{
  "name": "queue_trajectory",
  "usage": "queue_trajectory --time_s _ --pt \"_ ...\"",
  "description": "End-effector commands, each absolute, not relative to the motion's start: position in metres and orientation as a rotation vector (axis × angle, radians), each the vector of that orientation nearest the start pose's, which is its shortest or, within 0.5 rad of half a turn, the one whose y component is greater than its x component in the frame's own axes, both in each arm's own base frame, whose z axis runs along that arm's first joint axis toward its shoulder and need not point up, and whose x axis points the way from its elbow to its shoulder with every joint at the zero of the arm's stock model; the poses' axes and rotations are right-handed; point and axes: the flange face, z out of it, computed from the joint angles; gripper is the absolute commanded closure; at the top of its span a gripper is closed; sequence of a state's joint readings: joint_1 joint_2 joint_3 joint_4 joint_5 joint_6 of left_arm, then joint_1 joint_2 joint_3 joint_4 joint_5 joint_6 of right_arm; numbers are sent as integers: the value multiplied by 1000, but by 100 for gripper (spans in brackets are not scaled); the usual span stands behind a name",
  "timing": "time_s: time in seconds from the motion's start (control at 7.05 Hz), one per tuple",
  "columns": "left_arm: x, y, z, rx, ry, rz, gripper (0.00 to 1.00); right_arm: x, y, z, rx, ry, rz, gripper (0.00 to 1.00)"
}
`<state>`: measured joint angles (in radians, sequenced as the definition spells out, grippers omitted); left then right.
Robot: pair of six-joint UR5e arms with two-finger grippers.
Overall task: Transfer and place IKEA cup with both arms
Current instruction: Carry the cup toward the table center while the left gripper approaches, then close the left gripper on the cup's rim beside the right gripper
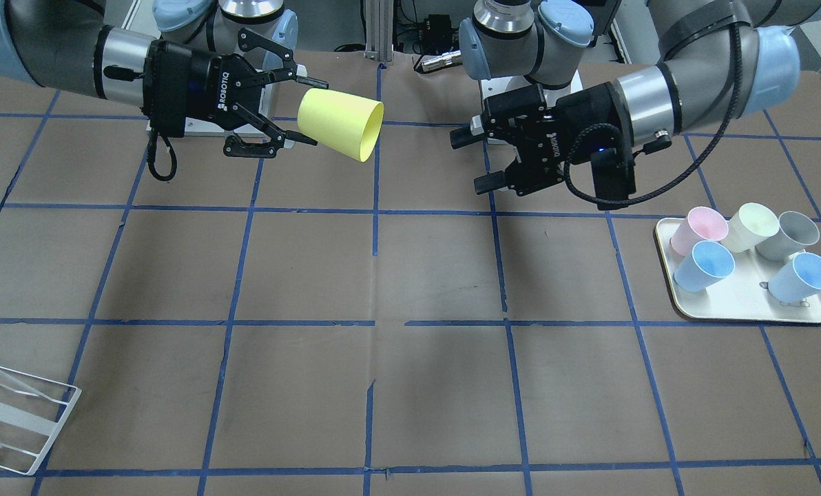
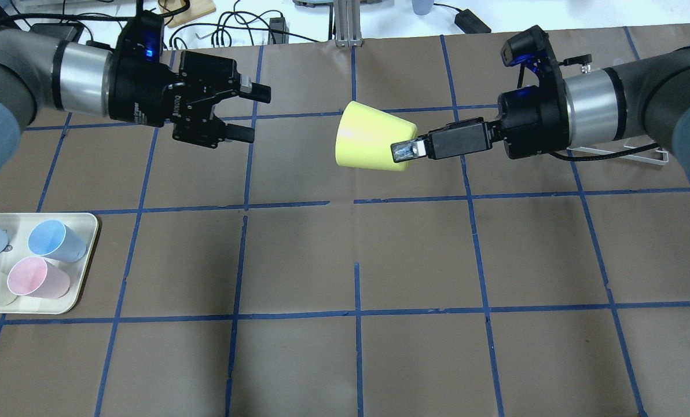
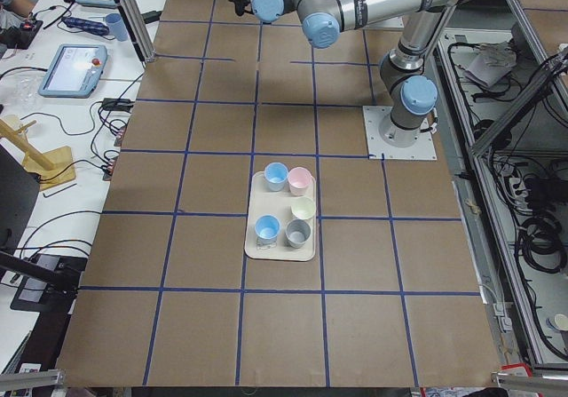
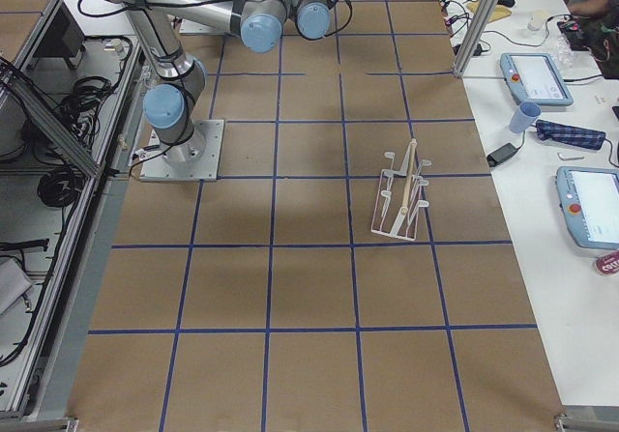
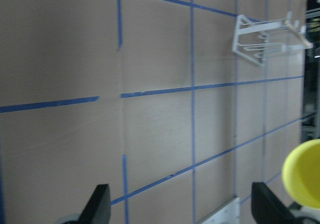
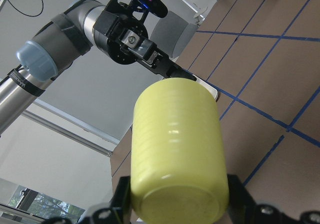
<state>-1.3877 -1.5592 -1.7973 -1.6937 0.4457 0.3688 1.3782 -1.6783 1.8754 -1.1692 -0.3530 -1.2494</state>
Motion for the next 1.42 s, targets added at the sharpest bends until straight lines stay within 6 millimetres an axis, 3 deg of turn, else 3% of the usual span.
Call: queue_trajectory --time_s 0.0,0.14,0.71,0.85,0.99,1.28 --pt "-186 -478 425 -15 -1897 -46 0 149 -439 421 -569 1776 -412 100" --pt "-197 -473 428 -41 -1898 -56 0 154 -438 421 -564 1763 -410 100" --pt "-204 -459 454 -79 -1876 -9 0 153 -446 410 -539 1762 -381 100" --pt "-211 -455 455 -97 -1874 -14 9 153 -446 410 -540 1762 -382 100" --pt "-215 -454 456 -106 -1874 -18 32 155 -445 410 -542 1759 -379 100" --pt "-215 -456 447 -94 -1873 -35 63 155 -445 410 -541 1759 -378 100"
